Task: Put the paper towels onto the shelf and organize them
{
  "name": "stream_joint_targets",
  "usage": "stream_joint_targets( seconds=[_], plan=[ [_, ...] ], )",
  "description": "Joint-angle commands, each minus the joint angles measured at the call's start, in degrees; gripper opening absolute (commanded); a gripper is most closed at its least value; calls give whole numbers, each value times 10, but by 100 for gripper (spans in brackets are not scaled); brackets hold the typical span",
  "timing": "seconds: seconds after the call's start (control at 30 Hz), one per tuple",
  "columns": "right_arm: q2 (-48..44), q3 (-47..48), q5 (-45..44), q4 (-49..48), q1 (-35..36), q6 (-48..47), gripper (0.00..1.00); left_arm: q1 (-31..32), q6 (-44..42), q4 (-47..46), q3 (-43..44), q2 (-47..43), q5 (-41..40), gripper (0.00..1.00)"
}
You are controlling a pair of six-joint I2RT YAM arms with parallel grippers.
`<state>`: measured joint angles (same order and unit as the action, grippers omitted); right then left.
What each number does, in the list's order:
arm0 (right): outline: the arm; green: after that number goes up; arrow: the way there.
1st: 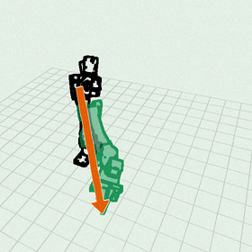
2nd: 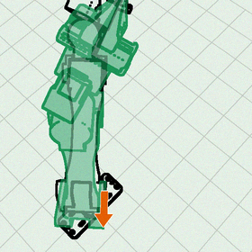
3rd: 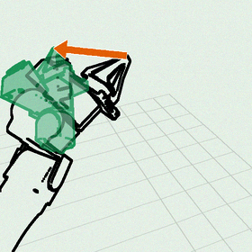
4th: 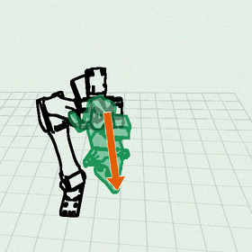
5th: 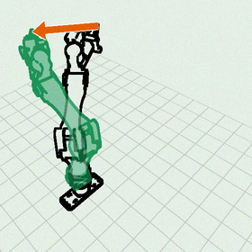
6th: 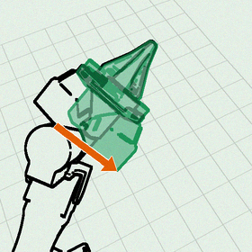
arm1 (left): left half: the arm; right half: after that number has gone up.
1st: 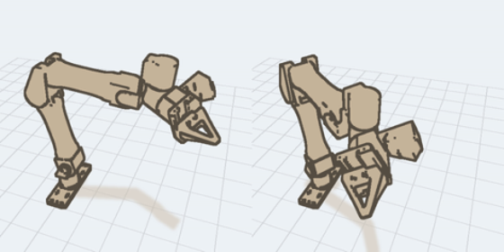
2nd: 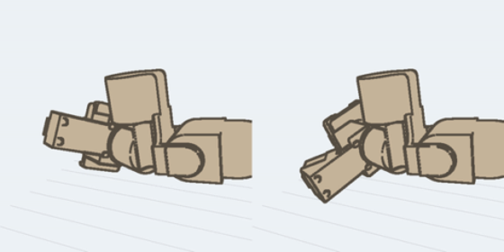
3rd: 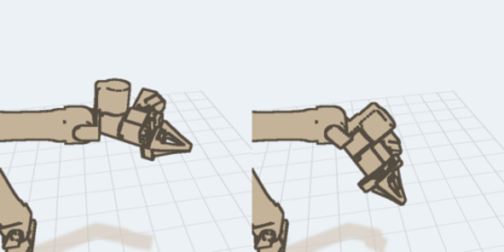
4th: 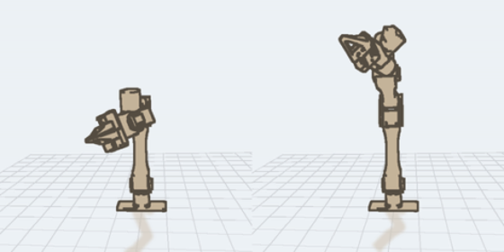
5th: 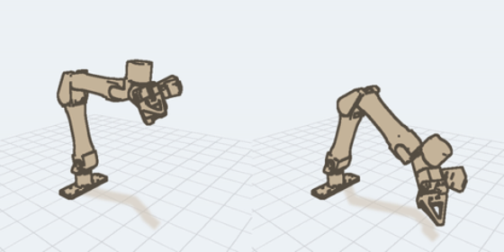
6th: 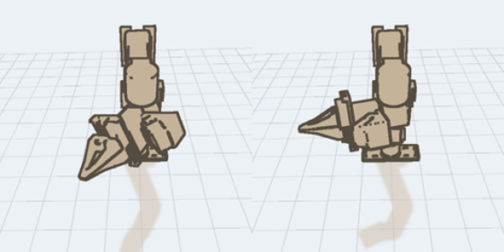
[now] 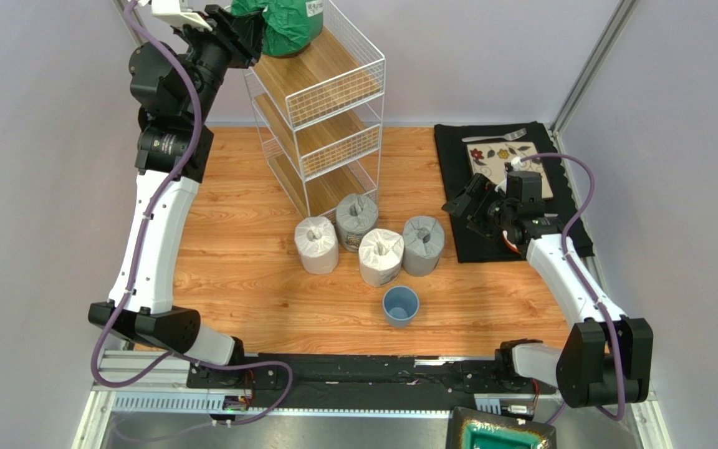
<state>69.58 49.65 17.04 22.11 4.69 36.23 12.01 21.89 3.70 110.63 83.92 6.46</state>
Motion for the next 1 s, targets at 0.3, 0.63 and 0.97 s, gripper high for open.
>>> stream_joint_targets(
  seconds=[0.3, 0.63, 0.97],
  plan=[
    [-5, 1, 3, -7, 1, 0, 91, -23, 46, 25, -7, -21, 41, 43],
    [-3, 1, 0, -6, 2, -2, 91, -32, 48, 49, -16, -18, 50, 43],
    [-4, -4, -3, -7, 2, -2, 91, -42, 57, 54, -35, -19, 65, 44]
  ],
)
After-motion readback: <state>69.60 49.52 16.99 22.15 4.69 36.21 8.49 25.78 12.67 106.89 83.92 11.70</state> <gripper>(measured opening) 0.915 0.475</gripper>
